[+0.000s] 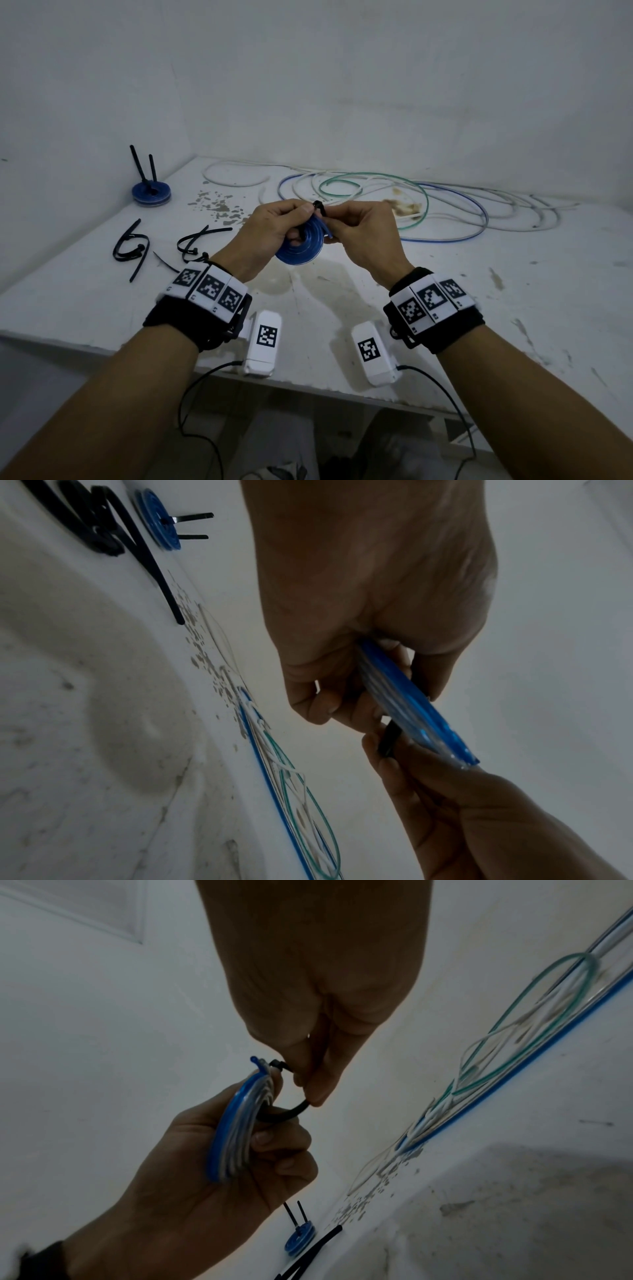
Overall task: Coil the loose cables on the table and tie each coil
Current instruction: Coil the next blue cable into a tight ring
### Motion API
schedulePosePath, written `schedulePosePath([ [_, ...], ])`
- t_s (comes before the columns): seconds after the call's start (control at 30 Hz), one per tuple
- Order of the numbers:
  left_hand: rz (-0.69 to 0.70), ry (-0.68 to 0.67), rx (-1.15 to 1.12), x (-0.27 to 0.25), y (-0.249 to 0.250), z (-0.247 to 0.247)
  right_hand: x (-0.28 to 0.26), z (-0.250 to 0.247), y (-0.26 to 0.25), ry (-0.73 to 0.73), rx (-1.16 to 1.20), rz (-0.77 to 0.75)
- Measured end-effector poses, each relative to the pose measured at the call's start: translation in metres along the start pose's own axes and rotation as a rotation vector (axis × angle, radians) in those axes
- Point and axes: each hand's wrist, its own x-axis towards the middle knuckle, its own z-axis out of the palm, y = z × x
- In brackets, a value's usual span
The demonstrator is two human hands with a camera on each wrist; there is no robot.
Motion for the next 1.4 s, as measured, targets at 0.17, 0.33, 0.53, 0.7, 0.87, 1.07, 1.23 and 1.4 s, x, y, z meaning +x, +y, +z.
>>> schedulePosePath([
  [0.17,-0.011,-0.012,-0.013,0.0,0.0,0.001,-0.001,0.001,0.0,-0.002,-0.004,0.015],
  [0.33,-0.042,-0.028,0.002,0.0,0.005,0.002,-0.004,0.002,0.002,0.021,0.023,-0.006],
  [0.53,-0.075,0.0,0.002,0.0,0.004,0.0,-0.007,0.004,0.004,0.033,0.06,0.042],
  [0.7,-0.14,0.027,0.001,0.001,0.0,0.002,-0.009,0.007,0.005,0.069,0.043,-0.016],
  [0.87,-0.182,0.124,0.095,0.006,0.001,0.006,-0.01,0.009,0.004,0.112,0.037,0.004],
  [1.07,-0.133,0.012,0.195,-0.001,-0.006,0.001,-0.009,-0.002,-0.009,-0.07,0.115,0.122],
  [1.23,-0.094,0.018,0.124,-0.005,-0.011,0.012,0.0,-0.002,-0.011,0.021,0.034,0.177],
  [1.4,-0.096,0.126,0.147,-0.005,-0.017,0.013,0.002,-0.004,-0.012,0.091,-0.111,0.08],
])
